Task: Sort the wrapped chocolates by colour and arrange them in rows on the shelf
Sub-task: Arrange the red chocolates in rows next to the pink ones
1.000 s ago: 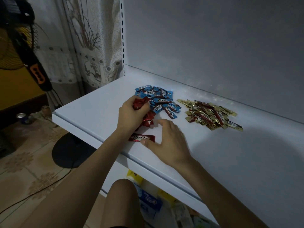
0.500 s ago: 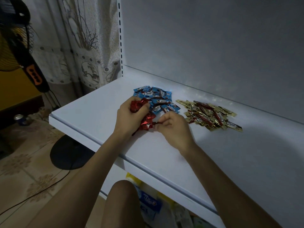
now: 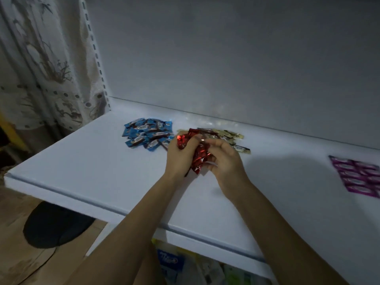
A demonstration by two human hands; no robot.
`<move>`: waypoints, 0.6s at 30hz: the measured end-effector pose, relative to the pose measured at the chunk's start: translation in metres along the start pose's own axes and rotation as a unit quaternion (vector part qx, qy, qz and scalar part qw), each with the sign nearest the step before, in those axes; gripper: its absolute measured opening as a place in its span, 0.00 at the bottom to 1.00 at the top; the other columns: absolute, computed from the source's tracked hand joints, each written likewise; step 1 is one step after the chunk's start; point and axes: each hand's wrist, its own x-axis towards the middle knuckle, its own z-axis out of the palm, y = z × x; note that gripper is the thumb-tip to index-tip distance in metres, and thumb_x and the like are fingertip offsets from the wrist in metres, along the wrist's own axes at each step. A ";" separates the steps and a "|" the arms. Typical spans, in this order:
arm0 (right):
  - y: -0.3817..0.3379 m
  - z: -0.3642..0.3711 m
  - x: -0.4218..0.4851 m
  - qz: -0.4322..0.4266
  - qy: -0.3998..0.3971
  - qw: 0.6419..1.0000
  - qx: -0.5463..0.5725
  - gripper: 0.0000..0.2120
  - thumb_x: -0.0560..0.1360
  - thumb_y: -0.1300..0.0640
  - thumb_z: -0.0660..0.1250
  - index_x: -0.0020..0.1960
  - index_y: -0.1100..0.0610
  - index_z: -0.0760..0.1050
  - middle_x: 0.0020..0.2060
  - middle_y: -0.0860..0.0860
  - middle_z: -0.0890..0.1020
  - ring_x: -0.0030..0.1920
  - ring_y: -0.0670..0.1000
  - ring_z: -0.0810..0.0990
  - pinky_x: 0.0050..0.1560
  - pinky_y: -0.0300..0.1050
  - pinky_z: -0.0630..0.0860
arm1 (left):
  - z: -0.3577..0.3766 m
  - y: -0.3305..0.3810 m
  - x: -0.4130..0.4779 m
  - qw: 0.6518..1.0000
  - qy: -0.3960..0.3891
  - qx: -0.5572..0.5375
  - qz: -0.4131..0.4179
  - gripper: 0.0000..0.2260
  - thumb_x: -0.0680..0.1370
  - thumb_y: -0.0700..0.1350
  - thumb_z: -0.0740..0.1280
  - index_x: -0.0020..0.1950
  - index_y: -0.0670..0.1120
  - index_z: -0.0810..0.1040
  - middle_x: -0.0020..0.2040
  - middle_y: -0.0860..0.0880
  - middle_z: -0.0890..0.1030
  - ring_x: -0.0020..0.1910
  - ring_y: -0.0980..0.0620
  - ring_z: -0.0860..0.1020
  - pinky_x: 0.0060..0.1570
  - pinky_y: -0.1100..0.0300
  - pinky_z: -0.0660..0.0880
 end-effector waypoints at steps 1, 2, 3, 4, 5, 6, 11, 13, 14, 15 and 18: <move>-0.004 -0.015 -0.002 -0.012 0.018 1.000 -0.006 0.10 0.78 0.67 0.58 0.50 0.58 0.77 0.42 0.54 0.82 0.41 0.50 0.81 0.41 0.43 0.78 | 0.018 -0.004 -0.002 1.000 -0.012 -0.002 -0.006 0.05 0.79 0.39 0.65 0.48 0.38 0.80 0.40 0.44 0.83 0.41 0.50 0.82 0.45 0.55 0.80; -0.008 -0.030 -0.004 -0.020 0.040 0.999 -0.016 0.10 0.78 0.67 0.58 0.51 0.58 0.77 0.43 0.54 0.82 0.43 0.51 0.81 0.44 0.44 0.77 | 0.035 -0.008 -0.005 1.000 -0.024 0.004 -0.007 0.06 0.79 0.40 0.66 0.49 0.38 0.80 0.41 0.44 0.83 0.41 0.51 0.82 0.44 0.57 0.79; -0.013 -0.046 -0.007 -0.028 0.062 0.997 -0.025 0.11 0.77 0.67 0.58 0.51 0.59 0.77 0.44 0.55 0.82 0.45 0.51 0.81 0.46 0.45 0.77 | 0.053 -0.012 -0.007 0.999 -0.036 0.014 -0.005 0.07 0.79 0.41 0.66 0.49 0.37 0.79 0.41 0.44 0.82 0.41 0.51 0.81 0.44 0.58 0.78; -0.018 -0.062 -0.010 -0.036 0.081 0.996 -0.027 0.11 0.77 0.68 0.57 0.52 0.59 0.77 0.45 0.55 0.82 0.45 0.52 0.81 0.46 0.45 0.77 | 0.071 -0.016 -0.011 0.998 -0.051 0.023 -0.003 0.08 0.78 0.43 0.67 0.49 0.38 0.79 0.40 0.45 0.82 0.40 0.52 0.81 0.43 0.59 0.78; -0.022 -0.078 -0.014 -0.047 0.098 0.994 -0.021 0.12 0.77 0.68 0.56 0.52 0.60 0.76 0.45 0.55 0.82 0.46 0.52 0.81 0.45 0.44 0.77 | 0.088 -0.021 -0.014 0.997 -0.070 0.036 -0.004 0.07 0.78 0.45 0.67 0.48 0.40 0.79 0.40 0.46 0.81 0.40 0.52 0.81 0.43 0.58 0.77; -0.026 -0.093 -0.019 -0.060 0.112 0.992 -0.017 0.12 0.78 0.68 0.56 0.52 0.60 0.76 0.46 0.55 0.82 0.46 0.52 0.81 0.44 0.44 0.77 | 0.105 -0.026 -0.018 0.995 -0.087 0.048 -0.004 0.07 0.78 0.46 0.68 0.47 0.43 0.79 0.39 0.48 0.81 0.40 0.52 0.81 0.43 0.57 0.77; -0.042 -0.162 -0.052 -0.089 0.190 0.976 -0.064 0.11 0.79 0.67 0.56 0.53 0.58 0.76 0.46 0.55 0.82 0.46 0.51 0.81 0.51 0.47 0.80 | 0.177 -0.048 -0.049 0.989 -0.128 0.075 -0.013 0.04 0.77 0.49 0.68 0.43 0.51 0.77 0.37 0.55 0.81 0.38 0.58 0.80 0.41 0.60 0.76; -0.047 -0.188 -0.066 -0.088 0.218 0.970 -0.057 0.09 0.79 0.67 0.60 0.51 0.56 0.74 0.44 0.54 0.81 0.44 0.50 0.81 0.50 0.46 0.80 | 0.201 -0.057 -0.060 0.988 -0.137 0.065 -0.042 0.05 0.75 0.50 0.70 0.42 0.51 0.78 0.38 0.52 0.82 0.41 0.51 0.81 0.45 0.52 0.79; -0.049 -0.200 -0.073 -0.084 0.230 0.968 -0.047 0.08 0.78 0.67 0.61 0.50 0.56 0.74 0.42 0.54 0.81 0.43 0.50 0.81 0.50 0.45 0.80 | 0.210 -0.061 -0.065 0.987 -0.136 0.059 -0.057 0.05 0.74 0.51 0.70 0.42 0.51 0.79 0.38 0.51 0.83 0.41 0.50 0.82 0.48 0.50 0.79; -0.051 -0.210 -0.079 -0.082 0.240 0.966 -0.041 0.07 0.78 0.67 0.63 0.50 0.56 0.74 0.41 0.53 0.81 0.42 0.49 0.81 0.49 0.43 0.80 | 0.216 -0.065 -0.068 0.987 -0.136 0.060 -0.067 0.05 0.74 0.50 0.71 0.42 0.50 0.79 0.38 0.51 0.83 0.42 0.49 0.82 0.49 0.49 0.79; -0.053 -0.228 -0.088 -0.085 0.246 0.965 -0.023 0.07 0.77 0.68 0.64 0.51 0.58 0.74 0.40 0.54 0.80 0.41 0.49 0.81 0.47 0.42 0.80 | 0.224 -0.066 -0.069 0.985 -0.140 0.056 -0.085 0.04 0.75 0.49 0.71 0.43 0.49 0.80 0.39 0.51 0.84 0.41 0.50 0.83 0.50 0.49 0.80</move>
